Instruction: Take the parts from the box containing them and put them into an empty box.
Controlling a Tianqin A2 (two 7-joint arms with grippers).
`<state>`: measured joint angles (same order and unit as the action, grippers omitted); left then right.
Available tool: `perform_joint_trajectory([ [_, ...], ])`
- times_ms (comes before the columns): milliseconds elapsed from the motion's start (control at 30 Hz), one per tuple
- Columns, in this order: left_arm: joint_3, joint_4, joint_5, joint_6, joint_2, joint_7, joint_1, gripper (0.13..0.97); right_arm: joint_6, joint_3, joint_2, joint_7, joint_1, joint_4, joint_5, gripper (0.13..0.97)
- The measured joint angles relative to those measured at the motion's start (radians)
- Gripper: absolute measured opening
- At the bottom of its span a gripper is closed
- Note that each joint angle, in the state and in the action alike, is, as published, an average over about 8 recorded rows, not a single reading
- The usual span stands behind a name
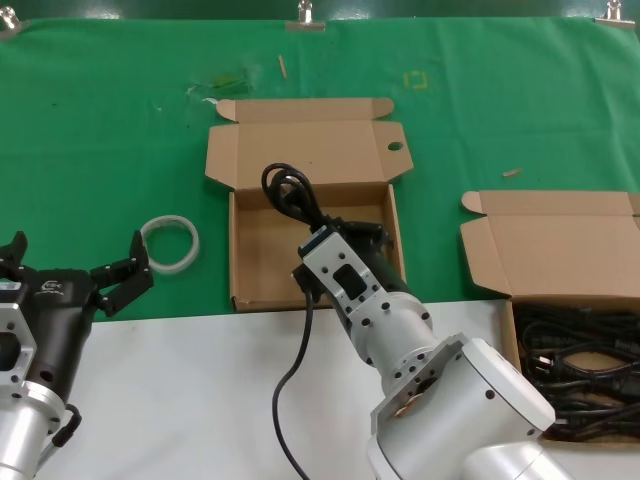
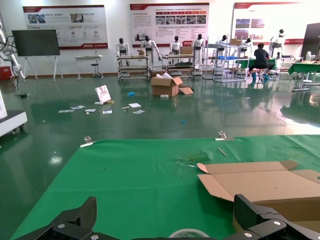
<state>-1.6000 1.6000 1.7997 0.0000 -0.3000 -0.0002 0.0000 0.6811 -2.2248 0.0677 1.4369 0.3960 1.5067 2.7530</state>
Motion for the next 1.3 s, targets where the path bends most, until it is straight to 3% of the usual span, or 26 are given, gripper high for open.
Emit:
perform_joint_trajectory([
  [267, 0.0, 0.0, 0.0, 0.0, 0.0, 0.0, 0.0, 0.966, -0.004, 0.003, 0.0, -0.012, -0.002, -0.002, 0.0, 0.199],
  [567, 0.0, 0.0, 0.0, 0.0, 0.0, 0.0, 0.0, 0.966, -0.004, 0.003, 0.0, -0.012, -0.002, -0.002, 0.0, 0.255],
  [867, 0.0, 0.0, 0.0, 0.0, 0.0, 0.0, 0.0, 0.966, -0.004, 0.003, 0.0, -0.012, -0.002, -0.002, 0.0, 0.375],
  [1133, 0.0, 0.0, 0.0, 0.0, 0.0, 0.0, 0.0, 0.966, -0.004, 0.003, 0.0, -0.012, -0.002, -0.002, 0.0, 0.559],
  [1300, 0.0, 0.0, 0.0, 0.0, 0.0, 0.0, 0.0, 0.966, -0.004, 0.004, 0.0, -0.013, -0.002, -0.002, -0.001, 0.584],
])
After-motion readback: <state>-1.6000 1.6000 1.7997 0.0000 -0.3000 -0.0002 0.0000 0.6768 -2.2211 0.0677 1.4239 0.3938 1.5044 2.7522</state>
